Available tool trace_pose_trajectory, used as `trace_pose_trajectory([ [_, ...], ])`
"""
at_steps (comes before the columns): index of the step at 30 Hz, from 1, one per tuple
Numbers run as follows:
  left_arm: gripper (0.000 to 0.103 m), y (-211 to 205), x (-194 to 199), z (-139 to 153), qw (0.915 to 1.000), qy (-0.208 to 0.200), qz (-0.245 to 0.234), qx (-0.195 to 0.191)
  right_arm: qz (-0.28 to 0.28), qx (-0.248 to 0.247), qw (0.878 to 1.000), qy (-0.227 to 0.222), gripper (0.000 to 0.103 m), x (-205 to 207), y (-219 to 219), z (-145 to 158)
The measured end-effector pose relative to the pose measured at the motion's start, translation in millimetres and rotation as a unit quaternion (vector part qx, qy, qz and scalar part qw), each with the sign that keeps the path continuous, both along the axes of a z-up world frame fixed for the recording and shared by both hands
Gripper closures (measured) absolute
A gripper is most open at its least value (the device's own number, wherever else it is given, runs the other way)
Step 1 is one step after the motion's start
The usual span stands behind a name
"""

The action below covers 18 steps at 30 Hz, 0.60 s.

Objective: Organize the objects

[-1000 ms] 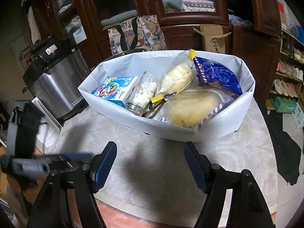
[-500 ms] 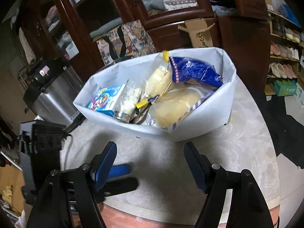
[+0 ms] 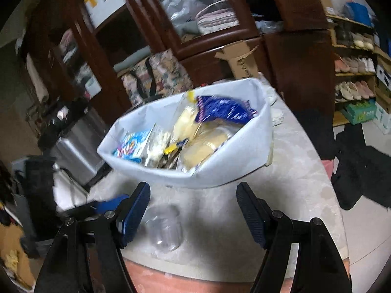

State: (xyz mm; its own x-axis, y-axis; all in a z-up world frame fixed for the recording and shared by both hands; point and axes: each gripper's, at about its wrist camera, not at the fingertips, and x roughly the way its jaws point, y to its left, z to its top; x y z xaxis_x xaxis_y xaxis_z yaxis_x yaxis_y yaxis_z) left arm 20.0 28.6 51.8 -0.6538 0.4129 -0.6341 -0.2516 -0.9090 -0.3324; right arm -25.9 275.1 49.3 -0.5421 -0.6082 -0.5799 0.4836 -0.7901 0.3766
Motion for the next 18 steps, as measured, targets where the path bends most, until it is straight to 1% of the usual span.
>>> trace_pose_trajectory([
  [2, 0.053, -14, 1, -12, 0.9995, -0.02, 0.015, -0.02, 0.018, 0.025, 1.0, -0.001, 0.031, 2, -14, -3],
  [3, 0.053, -20, 0, -20, 0.9982, -0.039, 0.028, -0.035, 0.025, 0.041, 0.999, -0.001, 0.031, 3, -22, -6],
  [5, 0.053, -20, -3, -30, 0.9958, -0.061, 0.04, -0.057, 0.031, 0.072, 0.997, -0.008, 0.031, 1, -36, -13],
  [6, 0.054, -18, -5, -32, 0.9952, -0.063, 0.04, -0.064, 0.027, 0.09, 0.995, -0.014, 0.034, -1, -40, -18],
  [7, 0.054, -15, -5, -33, 0.995, -0.061, 0.037, -0.07, 0.019, 0.104, 0.994, -0.019, 0.04, -3, -42, -23],
  [8, 0.054, -12, -4, -33, 0.995, -0.058, 0.035, -0.074, 0.01, 0.115, 0.993, -0.026, 0.043, -6, -42, -27],
  [11, 0.054, -4, -2, -36, 0.9938, -0.049, 0.031, -0.095, -0.02, 0.126, 0.99, -0.056, 0.056, -16, -33, -40],
  [12, 0.054, -4, -2, -37, 0.9932, -0.051, 0.034, -0.099, -0.029, 0.131, 0.989, -0.068, 0.063, -20, -29, -45],
  [15, 0.054, 1, -7, -36, 0.9915, -0.057, 0.054, -0.104, -0.047, 0.142, 0.984, -0.098, 0.063, -28, -24, -57],
  [18, 0.054, -3, -10, -38, 0.9903, -0.054, 0.073, -0.106, -0.073, 0.173, 0.979, -0.081, 0.063, -27, -25, -57],
])
